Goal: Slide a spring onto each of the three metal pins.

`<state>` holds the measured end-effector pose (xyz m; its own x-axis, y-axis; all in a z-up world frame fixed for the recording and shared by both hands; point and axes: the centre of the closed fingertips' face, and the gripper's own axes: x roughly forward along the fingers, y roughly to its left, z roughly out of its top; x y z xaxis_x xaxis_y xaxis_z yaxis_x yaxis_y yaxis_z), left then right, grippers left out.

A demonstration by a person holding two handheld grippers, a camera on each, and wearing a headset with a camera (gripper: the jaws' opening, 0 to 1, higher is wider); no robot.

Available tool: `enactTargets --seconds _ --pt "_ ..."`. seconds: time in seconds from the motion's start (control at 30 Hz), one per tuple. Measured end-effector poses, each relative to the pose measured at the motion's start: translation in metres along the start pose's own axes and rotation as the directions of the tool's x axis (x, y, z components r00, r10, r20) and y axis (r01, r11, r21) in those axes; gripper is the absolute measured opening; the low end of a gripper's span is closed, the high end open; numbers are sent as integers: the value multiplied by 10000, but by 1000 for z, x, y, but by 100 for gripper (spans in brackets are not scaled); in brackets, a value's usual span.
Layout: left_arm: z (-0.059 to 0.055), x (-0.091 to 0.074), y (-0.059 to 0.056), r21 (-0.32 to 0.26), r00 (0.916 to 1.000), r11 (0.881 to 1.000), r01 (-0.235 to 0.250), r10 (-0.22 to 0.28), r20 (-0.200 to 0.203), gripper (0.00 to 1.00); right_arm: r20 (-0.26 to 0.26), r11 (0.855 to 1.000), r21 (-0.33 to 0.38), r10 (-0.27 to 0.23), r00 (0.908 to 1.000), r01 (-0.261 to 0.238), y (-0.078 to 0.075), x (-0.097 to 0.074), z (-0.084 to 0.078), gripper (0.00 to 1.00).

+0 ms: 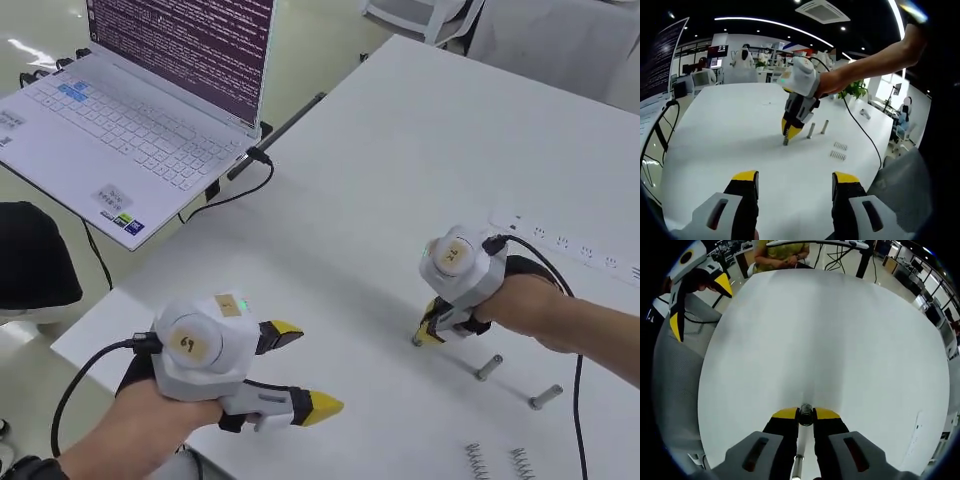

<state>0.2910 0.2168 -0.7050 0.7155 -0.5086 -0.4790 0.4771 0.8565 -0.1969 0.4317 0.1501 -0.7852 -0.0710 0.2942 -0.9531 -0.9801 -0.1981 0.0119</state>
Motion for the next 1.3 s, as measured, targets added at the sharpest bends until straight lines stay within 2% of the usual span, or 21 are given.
enactTargets --seconds 0.6,1.3 --pt "0 1 -1 3 10000 10000 9 -9 -41 55 33 10000 54 69 10000 -69 -1 -1 -1 10" --pt "1 0 -2 80 10000 10000 58 -57 -64 55 217 9999 109 -50 9998 48 0 -15 1 14"
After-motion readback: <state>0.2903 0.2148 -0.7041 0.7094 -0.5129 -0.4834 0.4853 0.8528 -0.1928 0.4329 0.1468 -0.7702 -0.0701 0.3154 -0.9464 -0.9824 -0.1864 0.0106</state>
